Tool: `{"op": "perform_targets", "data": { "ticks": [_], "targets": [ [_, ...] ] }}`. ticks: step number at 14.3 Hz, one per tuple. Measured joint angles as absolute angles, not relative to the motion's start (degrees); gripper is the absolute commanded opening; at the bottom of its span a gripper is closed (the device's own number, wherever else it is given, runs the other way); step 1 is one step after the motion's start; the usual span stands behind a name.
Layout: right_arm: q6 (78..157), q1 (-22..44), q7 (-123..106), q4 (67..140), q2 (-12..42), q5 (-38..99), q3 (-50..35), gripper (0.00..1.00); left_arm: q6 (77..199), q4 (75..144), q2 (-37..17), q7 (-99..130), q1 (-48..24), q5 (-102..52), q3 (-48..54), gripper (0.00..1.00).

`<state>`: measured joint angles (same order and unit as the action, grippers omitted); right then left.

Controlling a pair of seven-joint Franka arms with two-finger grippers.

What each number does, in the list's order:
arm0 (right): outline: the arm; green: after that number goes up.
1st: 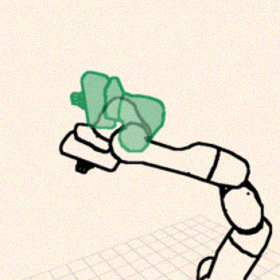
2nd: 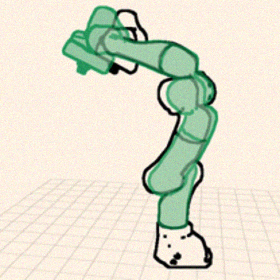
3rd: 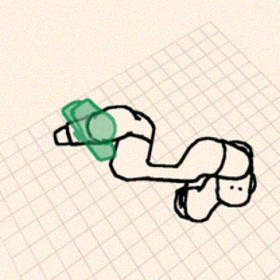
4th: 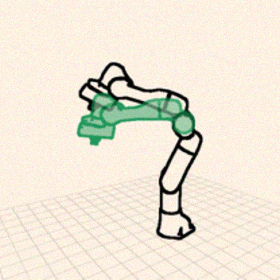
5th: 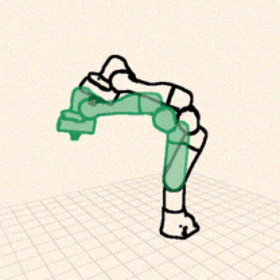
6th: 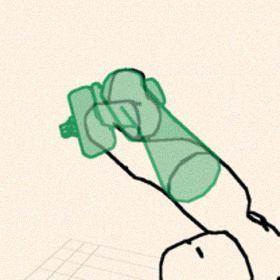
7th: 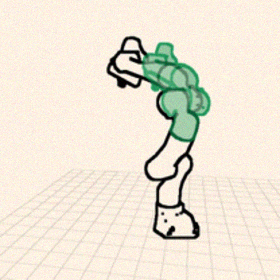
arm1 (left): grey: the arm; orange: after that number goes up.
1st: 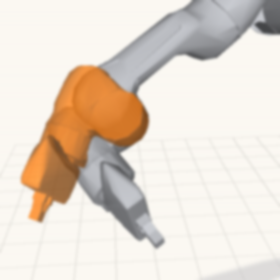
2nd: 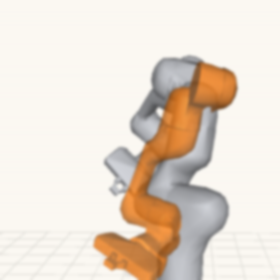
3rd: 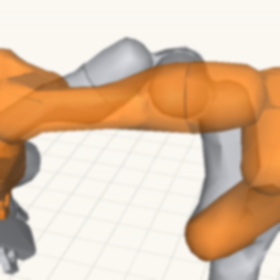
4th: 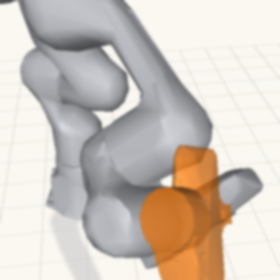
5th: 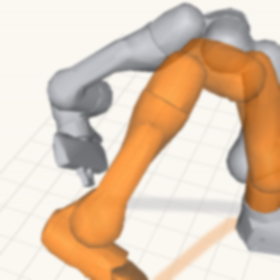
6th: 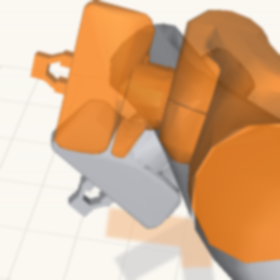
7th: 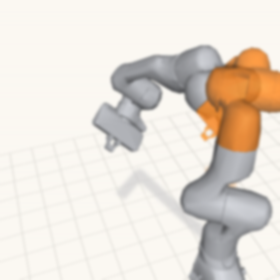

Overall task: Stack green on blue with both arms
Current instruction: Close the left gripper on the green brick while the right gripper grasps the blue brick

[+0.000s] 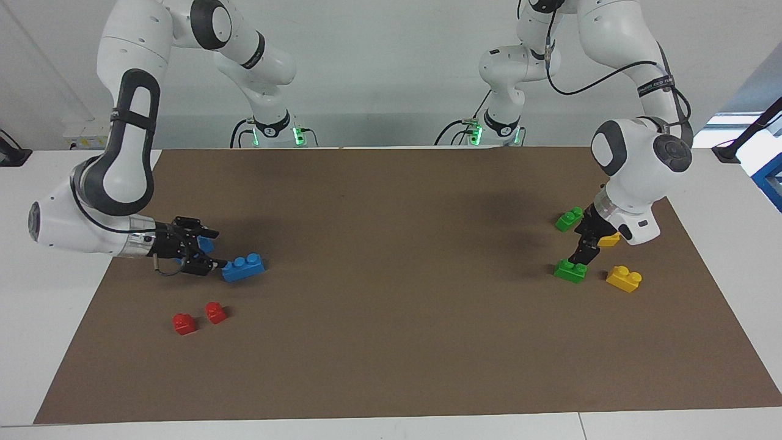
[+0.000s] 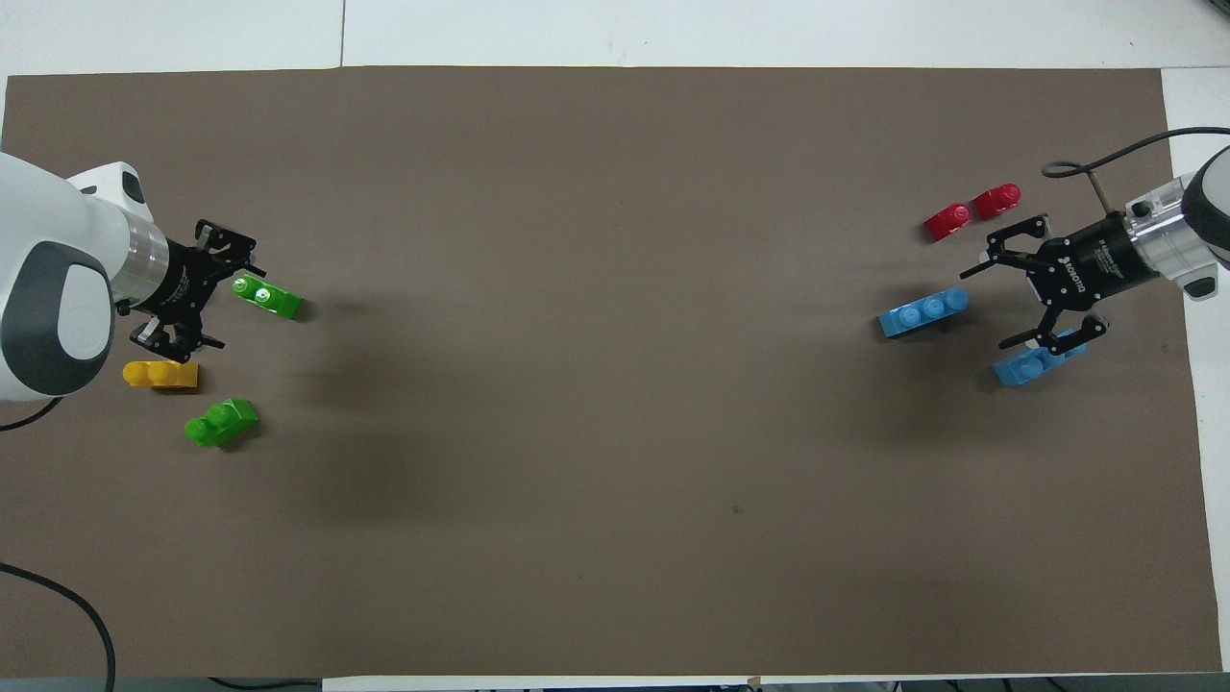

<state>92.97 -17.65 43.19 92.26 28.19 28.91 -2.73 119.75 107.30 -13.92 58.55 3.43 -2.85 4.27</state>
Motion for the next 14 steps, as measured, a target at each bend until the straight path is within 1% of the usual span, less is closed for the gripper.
{"op": "perform_targets", "data": {
  "ticks": [3,5,14],
  "targets": [
    [95.4,-17.3,43.6,92.4,28.8,28.9,-2.9,0.96,122.1,105.2,-17.8,58.6,3.5,-2.9,4.2,1.0],
    [97.2,-16.9,43.7,93.0,29.1,28.9,-2.9,0.96,123.1,104.7,-19.2,58.6,3.9,-2.9,4.2,1.0],
    [102.3,-16.5,43.7,94.7,31.2,28.9,-3.2,0.96,123.3,105.8,-20.2,58.6,4.3,-2.3,4.1,1.0]
  ]
}}
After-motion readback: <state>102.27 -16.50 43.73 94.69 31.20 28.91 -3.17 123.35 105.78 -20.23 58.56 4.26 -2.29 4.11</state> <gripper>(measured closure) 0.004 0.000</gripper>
